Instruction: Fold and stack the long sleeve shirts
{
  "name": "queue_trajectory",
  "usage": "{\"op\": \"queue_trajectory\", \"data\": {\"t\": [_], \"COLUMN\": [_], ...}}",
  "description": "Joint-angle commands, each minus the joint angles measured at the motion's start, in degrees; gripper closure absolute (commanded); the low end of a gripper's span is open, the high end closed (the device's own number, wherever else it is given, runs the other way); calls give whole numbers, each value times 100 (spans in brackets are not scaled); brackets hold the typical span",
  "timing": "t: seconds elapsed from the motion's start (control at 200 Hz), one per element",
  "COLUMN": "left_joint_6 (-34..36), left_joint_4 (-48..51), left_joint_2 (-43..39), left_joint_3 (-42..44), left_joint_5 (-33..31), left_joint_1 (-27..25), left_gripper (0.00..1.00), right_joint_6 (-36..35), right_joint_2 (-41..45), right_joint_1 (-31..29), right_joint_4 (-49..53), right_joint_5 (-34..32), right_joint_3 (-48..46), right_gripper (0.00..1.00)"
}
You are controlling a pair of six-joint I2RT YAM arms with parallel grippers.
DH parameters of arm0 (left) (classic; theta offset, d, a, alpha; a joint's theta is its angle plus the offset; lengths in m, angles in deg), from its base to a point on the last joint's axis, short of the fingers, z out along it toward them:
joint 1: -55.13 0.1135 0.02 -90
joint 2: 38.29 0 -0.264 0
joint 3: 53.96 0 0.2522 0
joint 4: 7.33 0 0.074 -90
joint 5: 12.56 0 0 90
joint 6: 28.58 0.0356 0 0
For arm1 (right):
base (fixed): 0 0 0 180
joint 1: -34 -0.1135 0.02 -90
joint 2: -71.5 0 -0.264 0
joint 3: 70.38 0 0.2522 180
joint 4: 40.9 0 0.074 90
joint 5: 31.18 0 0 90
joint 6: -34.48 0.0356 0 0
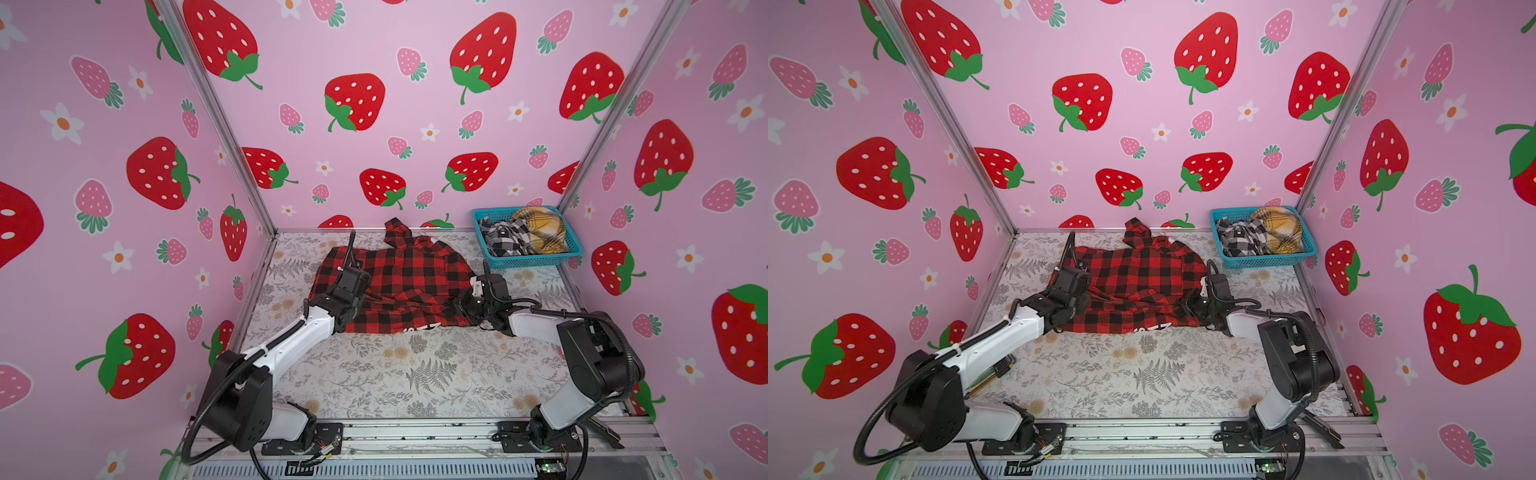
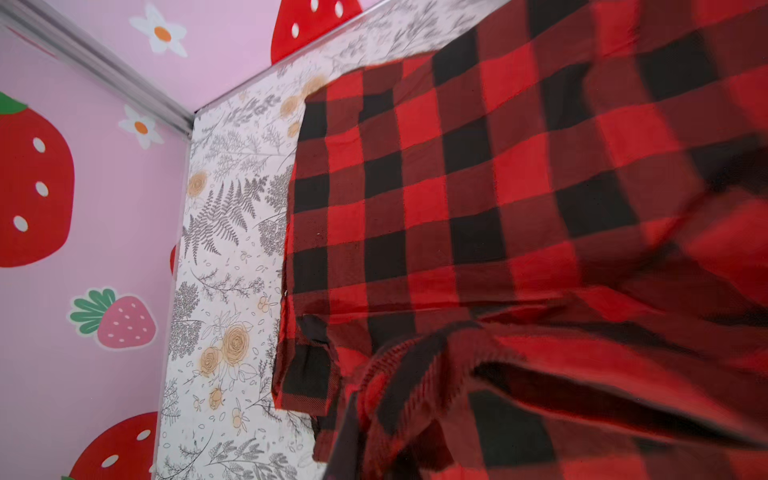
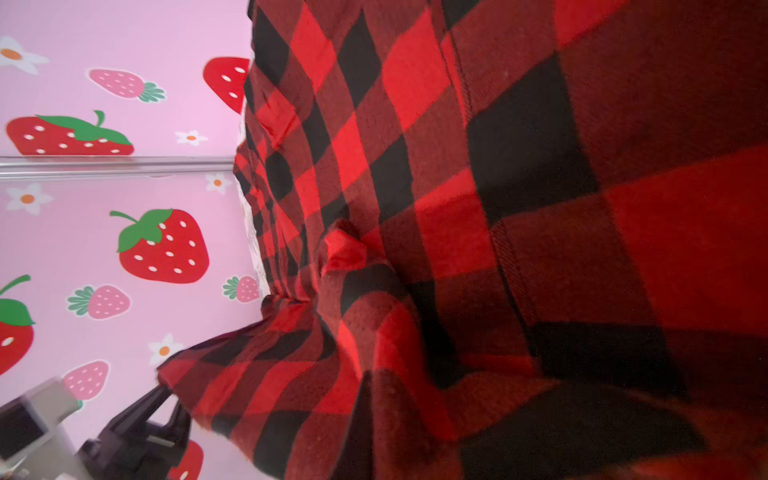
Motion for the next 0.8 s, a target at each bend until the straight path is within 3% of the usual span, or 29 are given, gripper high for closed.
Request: {"op": "queue_trajectory", "data": {"t": [0.0, 0.11, 0.28, 0.335, 0.38, 0.405, 0.51, 0.605, 0.635, 0.705, 0.795], "left_joint_6": [261, 259, 119, -14, -187, -329, -941, -2086, -2445, -3344, -3840], "left_joint_4": [-1090, -1642, -1563, -1347, -1197, -1085, -758, 9, 99, 402, 278], "left_joint_2": [72, 39, 214, 270, 286, 253, -204, -894, -1147, -1586, -1785], "left_joint_3": [-213, -88, 42, 120, 244, 321, 651, 674, 778, 886, 977], "left_joint_5": [215, 848, 1403, 1504, 1206, 1032, 395, -535, -413, 243, 1680], "left_joint_1": [473, 896, 1341, 1439, 1458, 1474, 1550, 1813, 1958, 2277, 2381], "left_gripper": [100, 100, 100, 72, 31, 23, 22, 28, 31, 51, 55], "right_joint_6": [74, 137, 114, 155, 184, 200, 199, 90, 33, -157, -370], "right_joint_2": [127, 86, -186, -320, -416, -460, -487, -303, -226, -48, 246], "right_joint_1": [23, -10, -378, -495, -574, -603, -696, -706, -704, -704, -695], "right_joint_4": [-557, -1012, -1397, -1537, -1675, -1716, -1887, -1775, -1669, -1277, -779], "right_joint_5": [64, 157, 114, 72, 57, 45, 26, -23, -48, -100, -223], "right_joint_3": [-98, -198, -247, -295, -357, -388, -621, -852, -911, -933, -932], "right_gripper": [100, 100, 100, 100, 99, 95, 79, 63, 57, 49, 43]}}
